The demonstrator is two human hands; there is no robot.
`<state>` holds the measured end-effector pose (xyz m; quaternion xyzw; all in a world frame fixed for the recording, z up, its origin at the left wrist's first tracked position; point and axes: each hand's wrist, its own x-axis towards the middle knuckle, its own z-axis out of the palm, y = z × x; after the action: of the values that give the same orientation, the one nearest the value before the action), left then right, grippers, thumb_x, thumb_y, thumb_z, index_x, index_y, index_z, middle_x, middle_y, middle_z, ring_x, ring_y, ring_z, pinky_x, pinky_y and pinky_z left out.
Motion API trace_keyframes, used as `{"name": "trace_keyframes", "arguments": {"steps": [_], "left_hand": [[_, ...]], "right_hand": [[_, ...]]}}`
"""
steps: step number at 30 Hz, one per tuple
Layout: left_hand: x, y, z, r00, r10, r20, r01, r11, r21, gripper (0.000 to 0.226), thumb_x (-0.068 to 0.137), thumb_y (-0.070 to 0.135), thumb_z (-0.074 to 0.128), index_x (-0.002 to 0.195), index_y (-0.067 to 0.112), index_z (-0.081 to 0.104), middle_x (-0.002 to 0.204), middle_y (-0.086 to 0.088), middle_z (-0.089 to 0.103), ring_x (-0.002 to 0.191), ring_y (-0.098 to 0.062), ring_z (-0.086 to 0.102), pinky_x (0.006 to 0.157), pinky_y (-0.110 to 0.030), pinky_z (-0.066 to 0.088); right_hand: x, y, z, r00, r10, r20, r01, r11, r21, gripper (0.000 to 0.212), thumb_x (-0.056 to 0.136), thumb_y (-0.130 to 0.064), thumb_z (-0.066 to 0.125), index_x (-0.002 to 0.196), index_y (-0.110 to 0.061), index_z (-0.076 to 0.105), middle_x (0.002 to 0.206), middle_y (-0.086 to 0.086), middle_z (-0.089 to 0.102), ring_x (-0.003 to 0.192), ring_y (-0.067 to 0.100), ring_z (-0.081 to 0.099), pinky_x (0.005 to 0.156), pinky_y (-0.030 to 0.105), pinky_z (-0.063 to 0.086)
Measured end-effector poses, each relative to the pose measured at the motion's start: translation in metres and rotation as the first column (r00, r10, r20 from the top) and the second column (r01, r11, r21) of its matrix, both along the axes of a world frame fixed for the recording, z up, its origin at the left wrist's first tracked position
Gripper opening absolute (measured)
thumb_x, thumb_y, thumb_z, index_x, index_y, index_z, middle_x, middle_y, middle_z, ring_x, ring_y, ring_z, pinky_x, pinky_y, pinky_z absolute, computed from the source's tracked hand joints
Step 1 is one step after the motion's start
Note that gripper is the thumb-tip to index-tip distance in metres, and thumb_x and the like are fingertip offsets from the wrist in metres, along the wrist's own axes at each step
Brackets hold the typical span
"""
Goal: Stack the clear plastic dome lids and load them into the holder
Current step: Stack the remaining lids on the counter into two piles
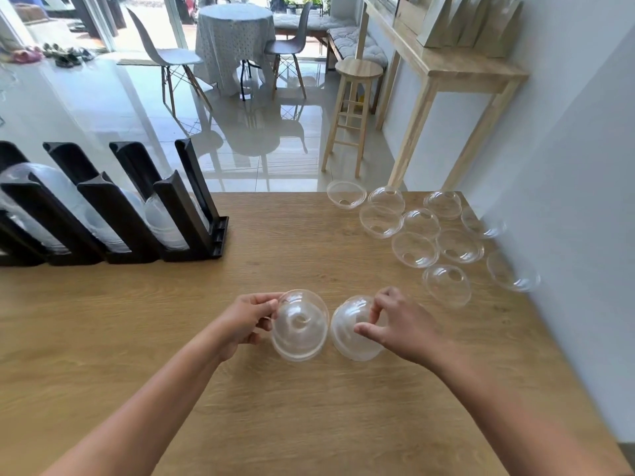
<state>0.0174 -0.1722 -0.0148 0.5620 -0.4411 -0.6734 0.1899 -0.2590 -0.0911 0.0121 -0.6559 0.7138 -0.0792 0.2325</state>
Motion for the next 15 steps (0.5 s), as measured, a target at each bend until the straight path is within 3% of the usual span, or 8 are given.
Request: {"name": "trace_keyframes", "arguments": {"steps": [4, 8, 10, 12, 15], "left_hand": [[-0.002, 0.006, -0.011, 0.998, 0.037, 0.056, -0.036, 0.999, -0.029, 0.025, 0.098, 0.019, 0.053, 0.102, 0.030, 0.076, 0.074, 0.002, 0.065, 0.053, -0.004, 0.051, 0.043, -0.020, 0.036], [-0.004, 0.010, -0.021, 0.988, 0.091, 0.125, -0.071, 0.986, -0.152, 0.023, 0.098, 0.022, 0.054, 0.111, 0.031, 0.070, 0.073, 0.005, 0.069, 0.055, -0.005, 0.053, 0.045, -0.023, 0.042], [-0.005, 0.014, -0.024, 0.966, 0.133, 0.220, -0.060, 0.950, -0.308, 0.021, 0.097, 0.032, 0.054, 0.113, 0.039, 0.066, 0.091, 0.006, 0.070, 0.068, -0.003, 0.059, 0.060, -0.026, 0.051], [-0.004, 0.019, -0.025, 0.935, 0.146, 0.322, 0.048, 0.850, -0.524, 0.026, 0.092, 0.052, 0.053, 0.118, 0.050, 0.059, 0.110, 0.009, 0.058, 0.092, -0.001, 0.057, 0.080, -0.030, 0.052], [-0.005, 0.030, -0.025, 0.910, -0.030, 0.413, 0.310, 0.711, -0.632, 0.066, 0.072, 0.078, 0.059, 0.133, 0.061, 0.039, 0.135, 0.019, 0.039, 0.123, -0.001, 0.039, 0.095, -0.032, 0.041]], "right_hand": [[0.005, 0.010, -0.015, 0.997, 0.016, -0.075, -0.025, 0.992, -0.121, 0.036, 0.075, -0.066, 0.062, 0.085, -0.033, 0.051, 0.106, -0.015, 0.051, 0.105, 0.008, 0.048, 0.084, 0.025, 0.033], [0.009, 0.015, -0.023, 0.997, 0.001, -0.077, -0.015, 0.983, -0.185, 0.049, 0.076, -0.064, 0.064, 0.108, -0.031, 0.047, 0.110, -0.014, 0.053, 0.106, 0.010, 0.051, 0.089, 0.027, 0.038], [0.011, 0.018, -0.026, 0.998, -0.029, -0.047, 0.019, 0.978, -0.208, 0.059, 0.075, -0.064, 0.065, 0.117, -0.030, 0.042, 0.116, -0.011, 0.054, 0.108, 0.013, 0.053, 0.091, 0.030, 0.042], [0.011, 0.020, -0.028, 0.998, -0.064, 0.010, 0.065, 0.975, -0.215, 0.070, 0.071, -0.066, 0.067, 0.124, -0.030, 0.038, 0.123, -0.009, 0.053, 0.111, 0.014, 0.053, 0.093, 0.032, 0.043], [0.011, 0.021, -0.034, 0.997, -0.056, 0.046, 0.063, 0.984, -0.168, 0.089, 0.066, -0.069, 0.070, 0.137, -0.035, 0.029, 0.140, -0.008, 0.042, 0.125, 0.014, 0.045, 0.101, 0.037, 0.040]]}}
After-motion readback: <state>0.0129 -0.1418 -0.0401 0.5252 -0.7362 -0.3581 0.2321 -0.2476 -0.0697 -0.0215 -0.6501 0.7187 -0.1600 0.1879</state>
